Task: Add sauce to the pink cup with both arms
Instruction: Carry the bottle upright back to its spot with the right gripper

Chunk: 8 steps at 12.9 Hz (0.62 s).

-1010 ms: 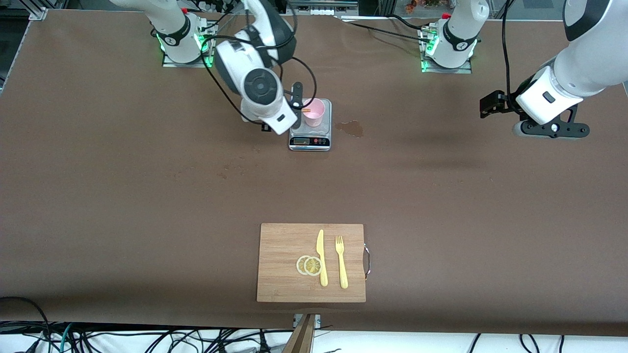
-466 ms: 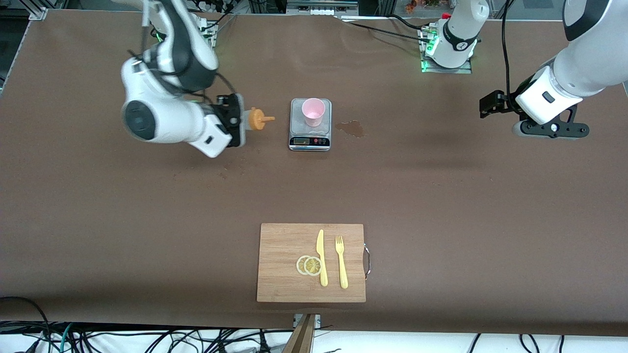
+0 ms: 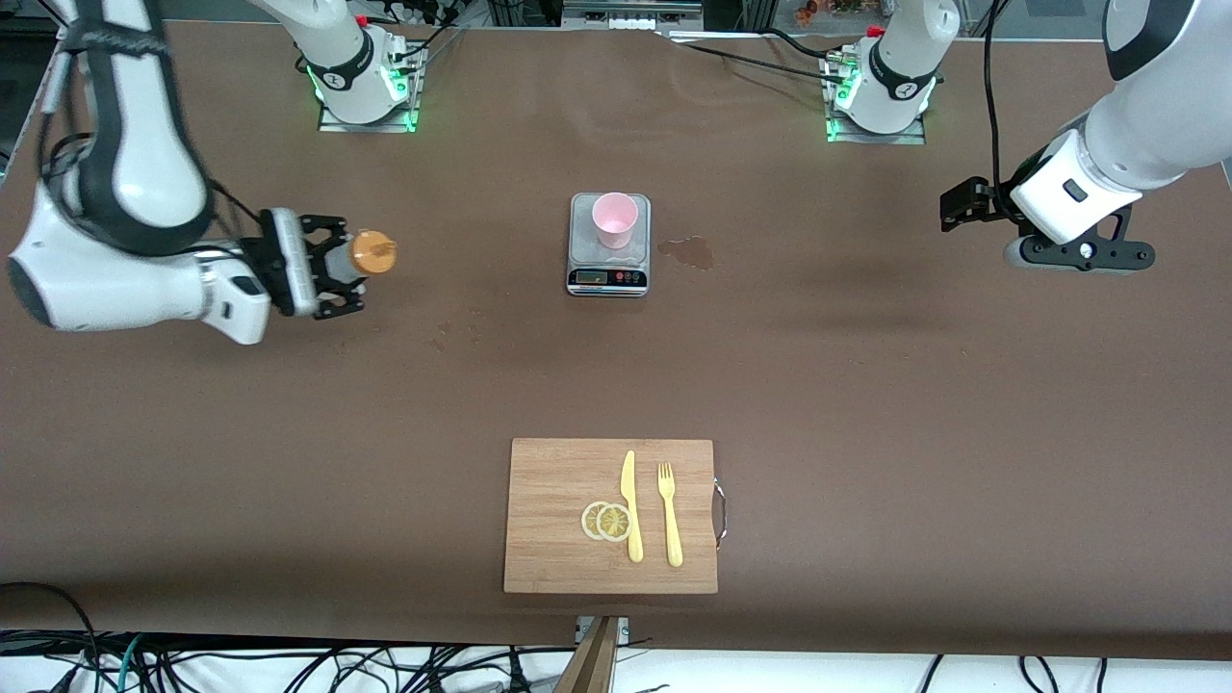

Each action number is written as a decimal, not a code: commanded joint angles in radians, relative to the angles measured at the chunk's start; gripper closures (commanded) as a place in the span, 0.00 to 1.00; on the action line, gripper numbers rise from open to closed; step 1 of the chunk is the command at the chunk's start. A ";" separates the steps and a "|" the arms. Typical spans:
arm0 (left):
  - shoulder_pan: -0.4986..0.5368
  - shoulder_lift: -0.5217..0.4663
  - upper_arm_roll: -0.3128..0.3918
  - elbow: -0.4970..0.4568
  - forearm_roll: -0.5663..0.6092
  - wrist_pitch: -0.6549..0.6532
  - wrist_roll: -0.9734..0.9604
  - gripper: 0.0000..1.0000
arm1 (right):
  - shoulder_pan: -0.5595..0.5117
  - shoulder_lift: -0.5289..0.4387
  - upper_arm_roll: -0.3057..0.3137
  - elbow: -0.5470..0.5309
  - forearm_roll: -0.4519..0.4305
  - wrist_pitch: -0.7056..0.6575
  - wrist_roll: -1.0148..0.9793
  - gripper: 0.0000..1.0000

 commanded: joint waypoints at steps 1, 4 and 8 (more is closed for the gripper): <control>0.000 -0.009 0.004 -0.001 -0.009 -0.040 0.012 0.00 | -0.095 0.070 -0.031 0.002 0.095 -0.093 -0.241 0.94; 0.002 -0.008 0.005 -0.003 -0.010 -0.054 0.008 0.00 | -0.197 0.168 -0.045 0.002 0.143 -0.168 -0.479 0.94; 0.004 0.000 0.005 -0.003 -0.015 -0.057 0.014 0.00 | -0.238 0.343 -0.053 0.002 0.267 -0.185 -0.703 0.94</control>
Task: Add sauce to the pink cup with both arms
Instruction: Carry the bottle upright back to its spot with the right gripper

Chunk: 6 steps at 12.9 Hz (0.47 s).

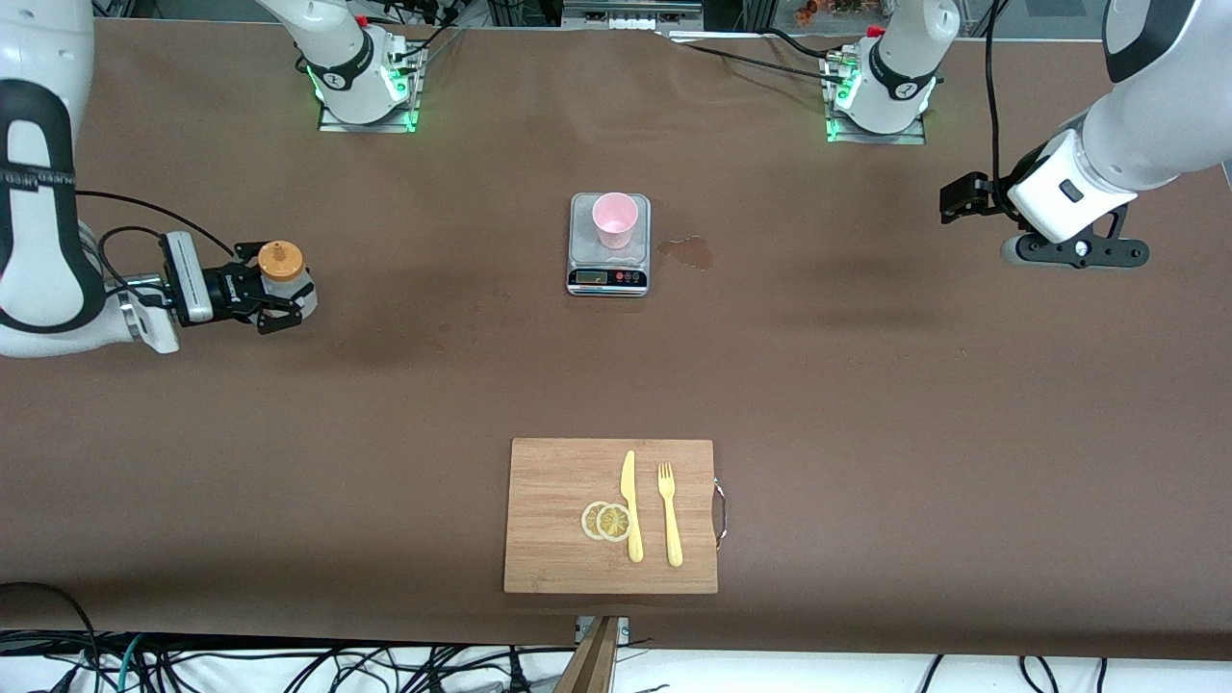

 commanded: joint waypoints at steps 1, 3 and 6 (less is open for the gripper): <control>-0.003 0.001 0.002 0.005 -0.013 -0.016 0.010 0.00 | -0.012 0.124 -0.001 0.018 0.097 -0.040 -0.141 0.94; -0.005 0.001 0.002 0.008 -0.010 -0.014 0.011 0.00 | -0.006 0.159 -0.001 0.015 0.132 -0.034 -0.184 0.94; -0.008 0.001 0.002 0.008 -0.012 -0.014 0.007 0.00 | 0.041 0.236 -0.001 0.012 0.229 -0.029 -0.226 0.94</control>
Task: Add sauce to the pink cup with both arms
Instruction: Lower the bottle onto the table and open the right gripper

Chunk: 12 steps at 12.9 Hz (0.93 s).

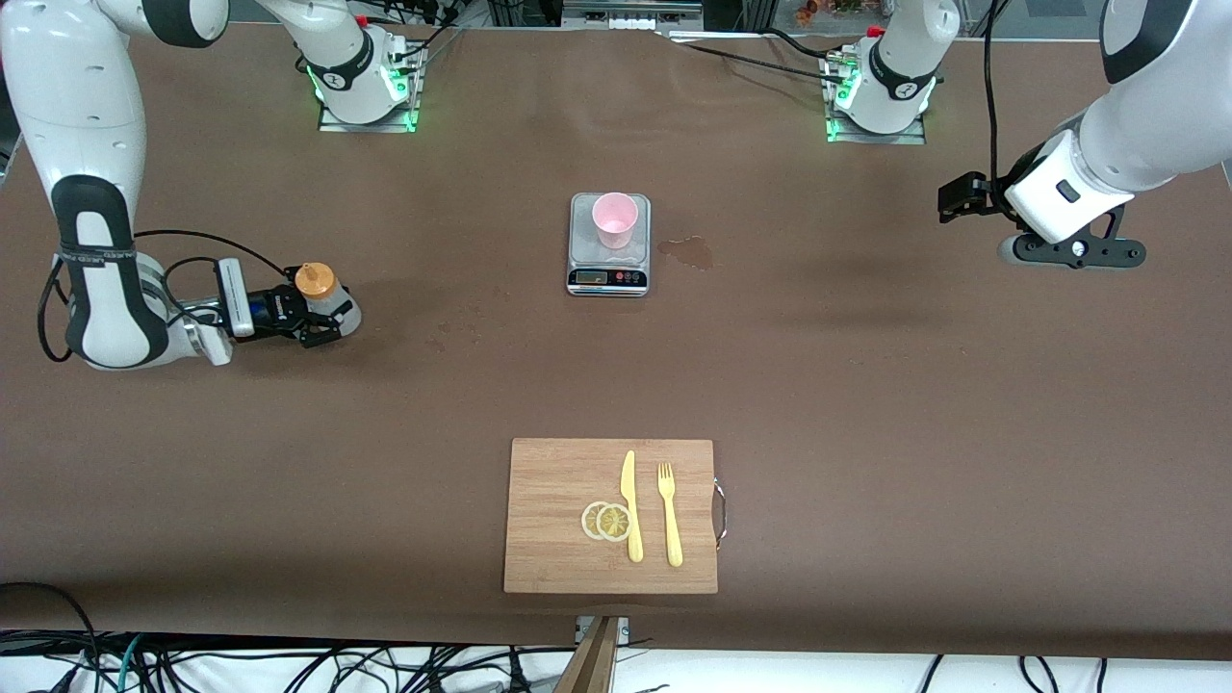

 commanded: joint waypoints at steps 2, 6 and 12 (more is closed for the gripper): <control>-0.002 0.000 0.003 0.007 -0.012 -0.013 0.011 0.00 | 0.054 0.076 -0.004 0.014 0.109 -0.021 -0.040 0.89; 0.001 0.000 0.003 0.007 -0.012 -0.014 0.013 0.00 | 0.070 0.108 -0.002 0.012 0.146 -0.029 -0.070 0.58; -0.008 0.000 0.002 0.010 -0.010 -0.013 0.010 0.00 | 0.036 0.121 -0.004 0.014 0.128 -0.041 -0.070 0.00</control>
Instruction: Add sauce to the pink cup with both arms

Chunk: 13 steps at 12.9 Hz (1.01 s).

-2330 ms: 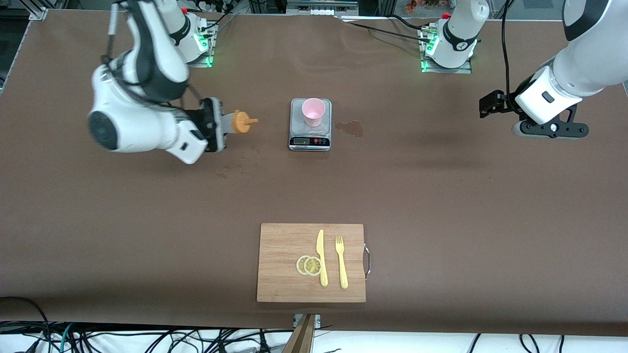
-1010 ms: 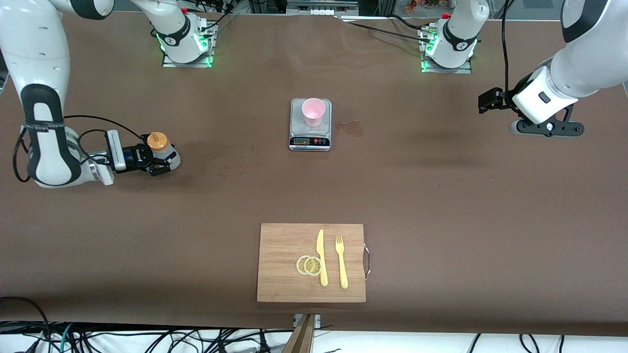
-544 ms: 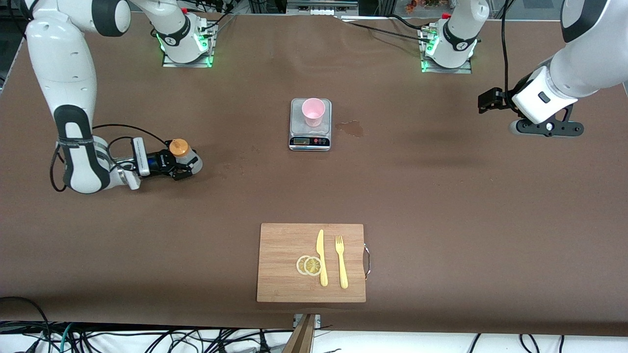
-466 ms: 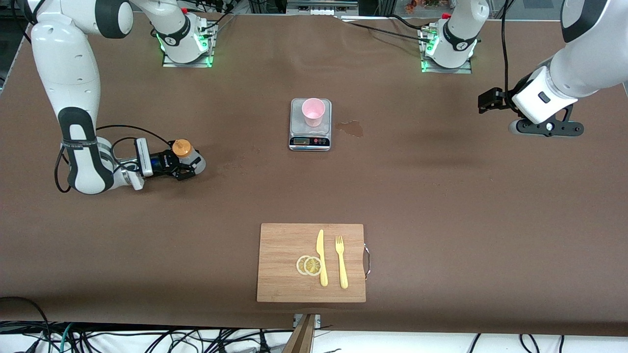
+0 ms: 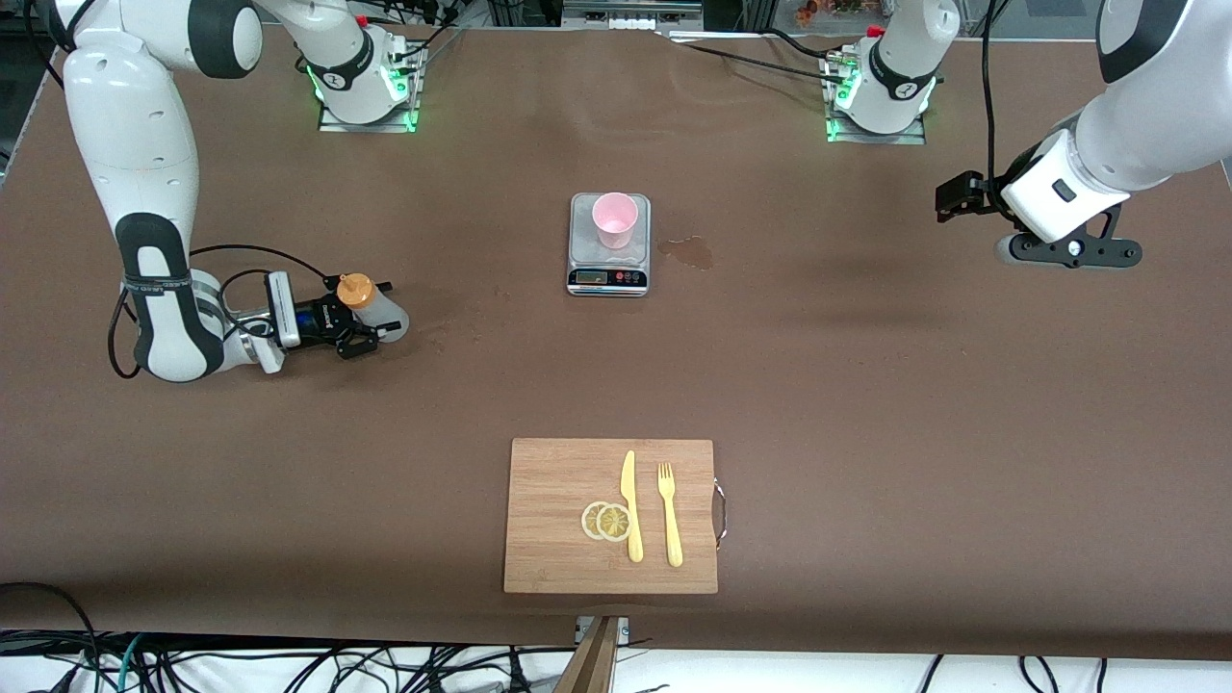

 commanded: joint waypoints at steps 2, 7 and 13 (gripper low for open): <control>-0.003 0.000 0.003 0.012 -0.010 -0.011 0.011 0.00 | -0.046 0.017 -0.018 0.023 -0.064 -0.043 -0.035 0.00; -0.004 0.000 -0.002 0.019 -0.010 -0.011 0.005 0.00 | -0.054 -0.013 -0.088 0.147 -0.175 -0.078 -0.020 0.00; -0.003 0.000 -0.054 0.042 -0.009 -0.011 0.005 0.00 | -0.042 -0.214 -0.092 0.171 -0.269 -0.015 0.326 0.00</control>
